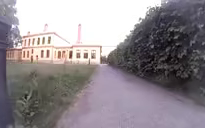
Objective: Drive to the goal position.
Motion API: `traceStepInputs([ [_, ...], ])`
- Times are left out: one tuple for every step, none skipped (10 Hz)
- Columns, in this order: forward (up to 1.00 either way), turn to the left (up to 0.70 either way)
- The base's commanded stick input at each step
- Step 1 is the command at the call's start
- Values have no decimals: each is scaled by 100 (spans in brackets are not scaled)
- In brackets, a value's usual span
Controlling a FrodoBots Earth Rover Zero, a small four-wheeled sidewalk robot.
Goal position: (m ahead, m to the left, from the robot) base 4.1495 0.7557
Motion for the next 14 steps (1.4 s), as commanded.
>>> traceStepInputs([
  [50, 0],
  [50, 0],
  [50, 0],
  [50, 0],
  [50, 0],
  [50, 0],
  [50, 0],
  [50, 0],
  [50, 0],
  [50, 0],
  [50, 0],
  [50, 0],
  [50, 0],
  [50, 0],
])
